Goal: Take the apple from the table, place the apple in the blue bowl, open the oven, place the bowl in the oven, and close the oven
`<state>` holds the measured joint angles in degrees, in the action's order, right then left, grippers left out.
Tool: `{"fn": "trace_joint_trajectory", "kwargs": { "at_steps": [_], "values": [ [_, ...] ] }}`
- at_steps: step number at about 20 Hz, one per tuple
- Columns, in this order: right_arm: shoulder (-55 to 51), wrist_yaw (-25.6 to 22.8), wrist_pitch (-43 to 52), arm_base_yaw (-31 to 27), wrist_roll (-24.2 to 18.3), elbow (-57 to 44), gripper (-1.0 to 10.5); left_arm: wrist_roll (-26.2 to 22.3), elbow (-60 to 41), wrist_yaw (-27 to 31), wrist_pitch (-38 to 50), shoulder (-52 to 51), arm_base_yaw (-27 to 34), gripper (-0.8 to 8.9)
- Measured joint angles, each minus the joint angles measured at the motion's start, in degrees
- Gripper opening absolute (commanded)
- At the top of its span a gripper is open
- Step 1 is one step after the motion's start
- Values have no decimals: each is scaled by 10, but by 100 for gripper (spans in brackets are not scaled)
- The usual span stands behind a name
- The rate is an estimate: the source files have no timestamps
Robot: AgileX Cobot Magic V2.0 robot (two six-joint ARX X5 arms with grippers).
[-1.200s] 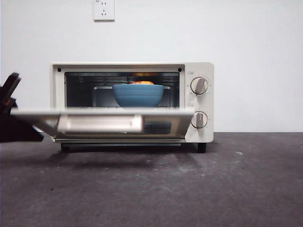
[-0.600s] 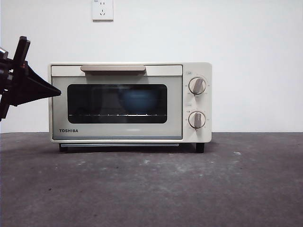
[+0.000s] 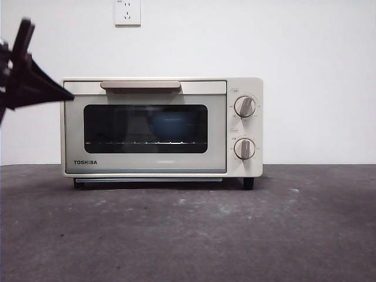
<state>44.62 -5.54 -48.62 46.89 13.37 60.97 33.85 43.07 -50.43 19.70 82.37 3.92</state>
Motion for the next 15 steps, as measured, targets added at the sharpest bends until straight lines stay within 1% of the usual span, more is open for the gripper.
{"fn": "trace_joint_trajectory", "kwargs": {
  "at_steps": [2,4,8,11,13,15],
  "values": [
    [-10,9,59,0,0,-48,153,-38,0,37,-70,-49,-7,7],
    [-15,10,118,0,0,-91,153,-78,0,80,-144,-102,-15,7],
    [-16,10,232,0,0,-162,153,-144,0,164,-267,-201,-40,7],
    [-15,10,328,0,-1,-201,153,-180,0,213,-332,-274,-63,7],
    [-15,10,391,0,-1,-223,153,-194,0,236,-366,-322,-76,7],
    [-15,10,435,0,-1,-241,152,-201,0,252,-394,-363,-84,7]
  ]
}}
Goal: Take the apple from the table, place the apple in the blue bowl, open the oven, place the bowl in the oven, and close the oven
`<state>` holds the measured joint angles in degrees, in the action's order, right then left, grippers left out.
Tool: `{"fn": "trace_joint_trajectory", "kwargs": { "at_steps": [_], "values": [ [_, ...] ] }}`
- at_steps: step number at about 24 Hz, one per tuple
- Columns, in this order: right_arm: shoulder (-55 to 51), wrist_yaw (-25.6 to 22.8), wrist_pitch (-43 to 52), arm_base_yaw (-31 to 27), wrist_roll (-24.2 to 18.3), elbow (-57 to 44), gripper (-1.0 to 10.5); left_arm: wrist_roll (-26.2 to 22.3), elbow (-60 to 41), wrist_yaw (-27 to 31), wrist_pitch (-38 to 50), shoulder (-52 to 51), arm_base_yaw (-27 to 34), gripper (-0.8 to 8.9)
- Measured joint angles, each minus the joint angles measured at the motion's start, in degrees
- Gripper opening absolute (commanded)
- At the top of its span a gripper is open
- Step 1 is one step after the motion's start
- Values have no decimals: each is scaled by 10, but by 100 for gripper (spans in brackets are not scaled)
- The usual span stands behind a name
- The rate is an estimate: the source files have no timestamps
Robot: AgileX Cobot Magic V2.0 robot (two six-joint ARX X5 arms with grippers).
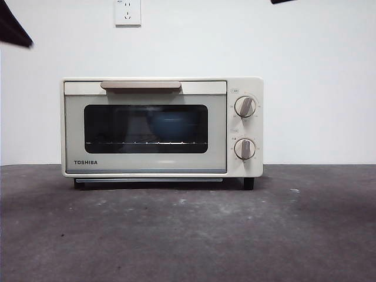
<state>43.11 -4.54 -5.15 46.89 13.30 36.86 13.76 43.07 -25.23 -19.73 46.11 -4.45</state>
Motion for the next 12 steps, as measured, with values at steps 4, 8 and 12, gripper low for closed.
{"fn": "trace_joint_trajectory", "kwargs": {
  "at_steps": [4,8,12],
  "values": [
    [0,0,22,0,0,-20,74,-8,0,25,-51,-75,-7,7],
    [0,0,22,0,0,-22,4,-10,0,27,-85,-124,-7,7],
    [0,-2,22,0,0,-22,4,-10,0,28,-108,-151,-7,7]
  ]
}}
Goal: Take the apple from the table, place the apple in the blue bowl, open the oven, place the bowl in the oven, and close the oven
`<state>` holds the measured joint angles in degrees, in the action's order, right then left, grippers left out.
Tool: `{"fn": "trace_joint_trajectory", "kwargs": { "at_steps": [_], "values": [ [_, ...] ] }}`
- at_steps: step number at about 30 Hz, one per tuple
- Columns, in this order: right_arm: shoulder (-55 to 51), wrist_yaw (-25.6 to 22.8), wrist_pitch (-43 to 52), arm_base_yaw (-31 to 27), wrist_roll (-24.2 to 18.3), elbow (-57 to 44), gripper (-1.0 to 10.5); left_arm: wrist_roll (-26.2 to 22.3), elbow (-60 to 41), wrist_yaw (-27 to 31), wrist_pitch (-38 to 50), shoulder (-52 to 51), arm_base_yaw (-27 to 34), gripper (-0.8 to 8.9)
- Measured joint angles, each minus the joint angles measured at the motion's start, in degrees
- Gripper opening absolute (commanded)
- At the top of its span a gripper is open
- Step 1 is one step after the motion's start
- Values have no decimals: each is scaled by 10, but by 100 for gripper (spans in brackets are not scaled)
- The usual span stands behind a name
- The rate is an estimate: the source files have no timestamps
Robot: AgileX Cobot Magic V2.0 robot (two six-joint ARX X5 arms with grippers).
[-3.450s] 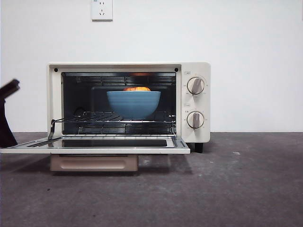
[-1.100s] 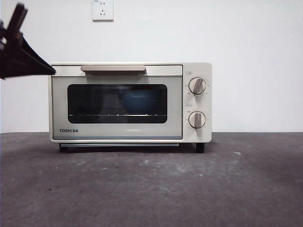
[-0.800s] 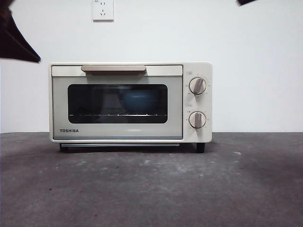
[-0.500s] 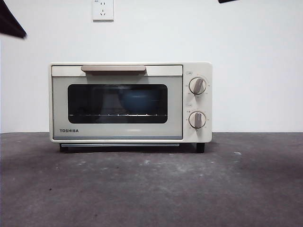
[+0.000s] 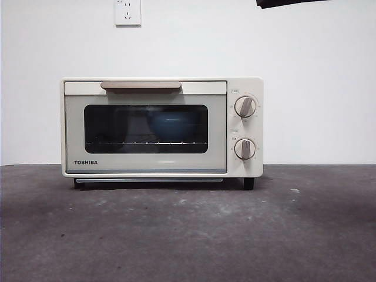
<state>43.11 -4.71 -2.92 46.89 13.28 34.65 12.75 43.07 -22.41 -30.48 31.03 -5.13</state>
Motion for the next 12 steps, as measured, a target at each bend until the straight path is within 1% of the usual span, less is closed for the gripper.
{"fn": "trace_joint_trajectory", "kwargs": {
  "at_steps": [2,7,12],
  "values": [
    [0,-10,0,0,0,0,4,0,0,0,-3,-3,0,7],
    [0,-70,0,0,0,0,4,0,0,0,-6,-3,0,7],
    [0,-77,0,0,0,0,4,0,0,0,-6,-3,0,7]
  ]
}}
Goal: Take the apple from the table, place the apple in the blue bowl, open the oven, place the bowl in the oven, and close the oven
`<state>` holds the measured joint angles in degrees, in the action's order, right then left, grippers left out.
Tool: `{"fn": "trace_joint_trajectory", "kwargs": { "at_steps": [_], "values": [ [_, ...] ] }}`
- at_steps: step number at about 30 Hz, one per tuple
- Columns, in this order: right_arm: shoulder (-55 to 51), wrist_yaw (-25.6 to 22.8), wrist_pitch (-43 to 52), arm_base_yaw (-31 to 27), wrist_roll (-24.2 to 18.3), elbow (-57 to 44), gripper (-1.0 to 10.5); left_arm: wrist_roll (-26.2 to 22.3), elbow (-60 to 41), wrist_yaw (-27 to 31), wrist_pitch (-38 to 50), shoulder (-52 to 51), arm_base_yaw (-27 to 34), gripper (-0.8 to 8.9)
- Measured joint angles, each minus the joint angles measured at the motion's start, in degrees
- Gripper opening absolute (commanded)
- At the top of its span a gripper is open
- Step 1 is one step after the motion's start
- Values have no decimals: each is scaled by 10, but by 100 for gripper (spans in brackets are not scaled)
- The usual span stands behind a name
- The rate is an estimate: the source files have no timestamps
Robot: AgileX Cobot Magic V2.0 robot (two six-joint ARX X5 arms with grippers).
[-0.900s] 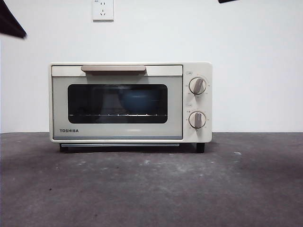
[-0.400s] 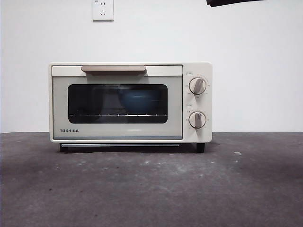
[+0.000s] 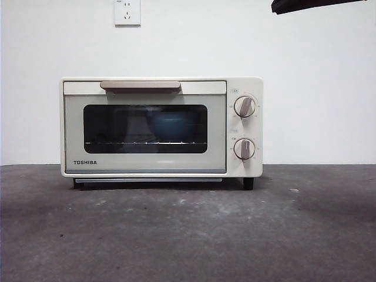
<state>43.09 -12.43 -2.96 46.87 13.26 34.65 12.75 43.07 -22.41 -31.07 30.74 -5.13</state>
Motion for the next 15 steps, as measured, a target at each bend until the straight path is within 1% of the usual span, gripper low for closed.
{"fn": "trace_joint_trajectory", "kwargs": {
  "at_steps": [10,13,15],
  "values": [
    [0,0,0,0,0,0,4,-3,0,0,0,0,0,7],
    [0,0,0,0,0,0,4,-39,0,0,3,0,0,7],
    [0,0,0,0,0,0,4,-76,0,1,14,0,1,7]
  ]
}}
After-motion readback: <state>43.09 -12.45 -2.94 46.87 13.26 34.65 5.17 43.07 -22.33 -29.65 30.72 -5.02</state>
